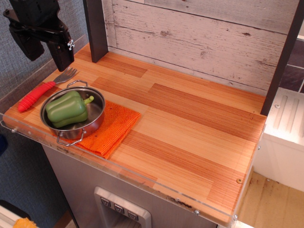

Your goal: Put the pepper above the pan

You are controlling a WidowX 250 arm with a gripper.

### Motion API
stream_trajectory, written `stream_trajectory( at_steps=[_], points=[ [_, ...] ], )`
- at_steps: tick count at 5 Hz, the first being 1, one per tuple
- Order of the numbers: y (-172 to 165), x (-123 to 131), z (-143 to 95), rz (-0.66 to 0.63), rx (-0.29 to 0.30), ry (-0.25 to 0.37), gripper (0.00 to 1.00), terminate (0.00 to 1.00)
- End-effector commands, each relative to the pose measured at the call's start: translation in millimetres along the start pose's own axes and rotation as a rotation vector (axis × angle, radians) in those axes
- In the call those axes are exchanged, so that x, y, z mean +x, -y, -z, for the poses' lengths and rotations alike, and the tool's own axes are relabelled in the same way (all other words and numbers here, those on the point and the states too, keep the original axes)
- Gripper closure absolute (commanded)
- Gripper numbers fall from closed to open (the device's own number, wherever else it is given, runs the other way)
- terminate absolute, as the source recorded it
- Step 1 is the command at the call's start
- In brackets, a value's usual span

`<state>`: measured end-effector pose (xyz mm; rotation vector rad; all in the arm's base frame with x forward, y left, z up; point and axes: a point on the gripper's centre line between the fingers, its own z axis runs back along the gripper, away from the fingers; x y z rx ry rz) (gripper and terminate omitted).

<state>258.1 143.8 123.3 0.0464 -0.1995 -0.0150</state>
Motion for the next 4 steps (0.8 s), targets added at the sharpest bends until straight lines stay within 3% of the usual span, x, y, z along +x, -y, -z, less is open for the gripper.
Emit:
stream_trajectory(
  at_steps=[1, 4],
  points=[
    [0.0, 0.0, 0.0, 0.0, 0.0, 0.0, 0.0, 0.0],
    [6.1, -22.7, 45.0, 0.253, 0.021, -0.124, 0.0, 0.0]
  ],
)
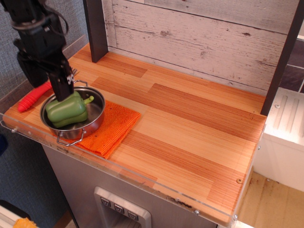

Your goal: Put the pepper above the pan

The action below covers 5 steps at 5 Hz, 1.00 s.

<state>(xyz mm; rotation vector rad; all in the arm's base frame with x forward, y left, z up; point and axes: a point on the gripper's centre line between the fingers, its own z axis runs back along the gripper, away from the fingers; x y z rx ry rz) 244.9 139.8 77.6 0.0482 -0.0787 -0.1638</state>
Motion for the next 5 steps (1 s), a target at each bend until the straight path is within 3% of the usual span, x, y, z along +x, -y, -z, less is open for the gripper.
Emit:
stream_trajectory(
  at_steps=[1, 5],
  points=[
    [2.0, -1.5, 13.7, 0.147, 0.041, -0.029, 0.0, 0.0],
    [16.6, 6.9, 35.7, 0.163, 0.075, -0.08, 0.0, 0.0]
  ],
)
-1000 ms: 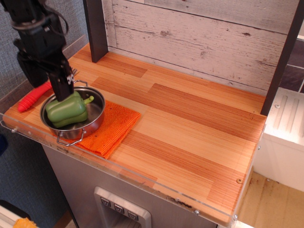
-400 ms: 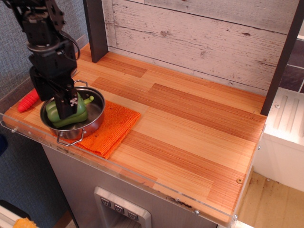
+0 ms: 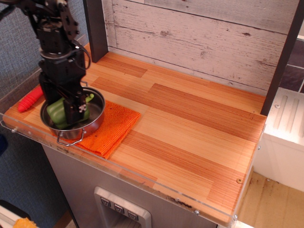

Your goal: Put the pepper above the pan

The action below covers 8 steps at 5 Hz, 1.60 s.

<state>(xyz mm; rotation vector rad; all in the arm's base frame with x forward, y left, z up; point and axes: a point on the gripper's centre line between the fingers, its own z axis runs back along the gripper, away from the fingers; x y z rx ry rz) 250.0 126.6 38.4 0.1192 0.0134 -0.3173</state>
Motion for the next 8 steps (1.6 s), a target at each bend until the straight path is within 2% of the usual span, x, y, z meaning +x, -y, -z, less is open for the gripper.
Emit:
stream_trajectory(
  at_steps=[1, 2, 3, 4, 5, 6, 8],
  points=[
    [8.7, 7.0, -11.3, 0.007, 0.018, 0.05, 1.0, 0.0],
    [13.5, 12.8, -22.2, 0.001, 0.007, 0.074, 1.0, 0.0],
    [13.8, 18.4, -42.8, -0.055, -0.027, 0.128, 1.0, 0.0],
    [-1.9, 24.3, -83.3, -0.231, -0.035, 0.2, 1.0, 0.0],
    [-27.6, 39.3, -97.0, -0.373, -0.005, 0.197, 1.0, 0.0],
    [-47.2, 60.7, -79.9, -0.435, 0.007, 0.153, 1.0, 0.0],
    [-55.0, 87.8, -43.5, -0.473, 0.024, 0.096, 1.0, 0.0]
  ],
)
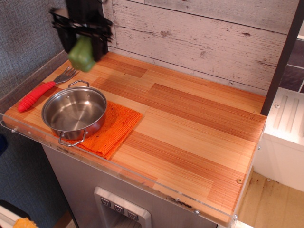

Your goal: Put the pepper above the pan

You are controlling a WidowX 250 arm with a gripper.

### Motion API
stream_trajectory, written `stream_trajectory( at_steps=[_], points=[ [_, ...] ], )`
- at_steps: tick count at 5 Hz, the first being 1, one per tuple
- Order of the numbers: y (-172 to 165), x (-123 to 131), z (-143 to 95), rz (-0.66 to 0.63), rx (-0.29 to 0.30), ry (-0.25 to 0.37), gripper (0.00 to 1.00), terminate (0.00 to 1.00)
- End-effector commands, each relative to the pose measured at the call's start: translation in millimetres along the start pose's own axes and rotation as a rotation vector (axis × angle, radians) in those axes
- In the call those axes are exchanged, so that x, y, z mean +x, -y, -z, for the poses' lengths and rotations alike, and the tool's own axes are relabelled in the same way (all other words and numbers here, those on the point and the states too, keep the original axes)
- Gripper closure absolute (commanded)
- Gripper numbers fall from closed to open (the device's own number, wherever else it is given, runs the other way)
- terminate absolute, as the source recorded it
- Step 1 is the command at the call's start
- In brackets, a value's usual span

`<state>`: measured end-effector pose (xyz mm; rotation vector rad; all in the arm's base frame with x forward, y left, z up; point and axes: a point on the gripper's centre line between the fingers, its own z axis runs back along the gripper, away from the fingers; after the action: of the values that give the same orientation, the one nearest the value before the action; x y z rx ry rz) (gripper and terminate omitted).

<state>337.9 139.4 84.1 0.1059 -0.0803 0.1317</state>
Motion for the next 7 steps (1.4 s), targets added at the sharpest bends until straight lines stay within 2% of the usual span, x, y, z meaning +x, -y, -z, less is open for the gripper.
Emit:
stream_trajectory(
  at_steps=[1, 3, 4, 5, 6, 7],
  points=[
    [-7.7, 21.8, 13.2, -0.021, 0.031, 0.024, 1.0, 0.0],
    [-19.6, 25.0, 35.2, -0.007, 0.044, -0.018, 1.0, 0.0],
    [-16.2, 25.3, 35.8, 0.024, 0.025, -0.026, 0.0, 0.0],
    [-18.2, 27.8, 14.7, 0.038, 0.051, -0.017, 0.0, 0.0],
    [-28.4, 25.4, -35.2, 0.013, 0.044, 0.104, 0.0, 0.0],
    [-23.4, 7.9, -86.7, 0.022, -0.008, 0.182, 0.0, 0.0]
  ],
)
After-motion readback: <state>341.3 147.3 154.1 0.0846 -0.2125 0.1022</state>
